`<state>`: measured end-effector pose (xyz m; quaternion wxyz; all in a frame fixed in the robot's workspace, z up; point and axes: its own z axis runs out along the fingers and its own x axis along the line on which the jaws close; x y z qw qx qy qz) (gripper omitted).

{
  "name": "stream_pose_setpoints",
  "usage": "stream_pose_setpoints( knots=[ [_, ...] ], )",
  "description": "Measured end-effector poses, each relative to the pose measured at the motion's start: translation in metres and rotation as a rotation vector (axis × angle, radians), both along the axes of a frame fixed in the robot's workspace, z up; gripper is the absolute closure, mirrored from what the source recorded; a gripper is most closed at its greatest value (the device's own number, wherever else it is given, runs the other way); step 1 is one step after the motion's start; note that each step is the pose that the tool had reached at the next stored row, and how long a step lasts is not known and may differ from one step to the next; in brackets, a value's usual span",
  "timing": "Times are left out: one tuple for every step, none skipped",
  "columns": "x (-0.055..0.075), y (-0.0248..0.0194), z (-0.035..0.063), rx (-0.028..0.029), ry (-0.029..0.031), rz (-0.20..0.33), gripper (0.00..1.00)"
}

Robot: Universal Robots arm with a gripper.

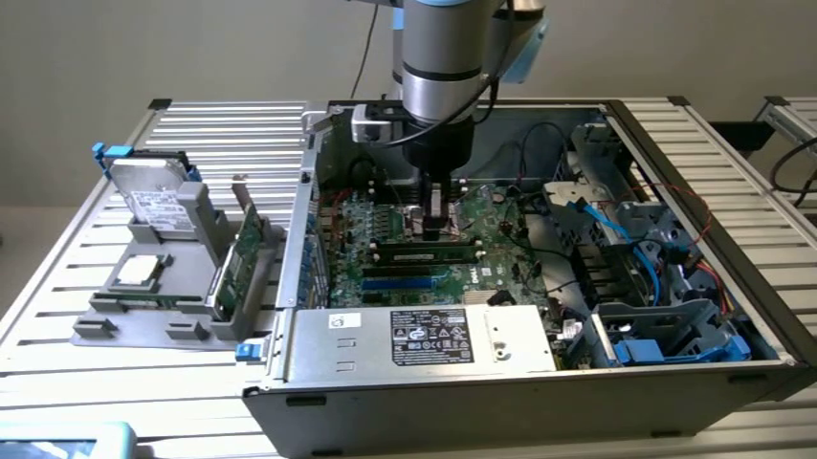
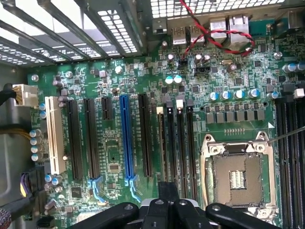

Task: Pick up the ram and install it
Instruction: 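Press down the ram until it locks into place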

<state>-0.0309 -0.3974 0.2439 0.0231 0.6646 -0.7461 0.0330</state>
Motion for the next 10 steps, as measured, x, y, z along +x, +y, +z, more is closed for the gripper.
stream_pose_setpoints(
  knots=[
    [0.0000,0.0000,0.0000,0.0000,0.0000,-0.017,0.89],
    [0.0000,0.0000,0.0000,0.0000,0.0000,-0.033,0.89],
    [0.0000,0.0000,0.0000,0.0000,0.0000,-0.047,0.89],
    [0.0000,0.0000,0.0000,0.0000,0.0000,-0.063,0.89],
    [0.0000,0.0000,0.0000,0.0000,0.0000,-0.078,0.89],
    [0.0000,0.0000,0.0000,0.0000,0.0000,-0.094,0.89],
    [0.0000,0.0000,0.0000,0.0000,0.0000,-0.108,0.89],
    [0.0000,0.0000,0.0000,0.0001,0.0000,-0.123,0.89],
    [0.0000,0.0000,0.0000,0.0000,0.0000,-0.138,0.89],
    [0.0000,0.0000,0.0000,0.0000,0.0000,-0.153,0.89]
  ],
)
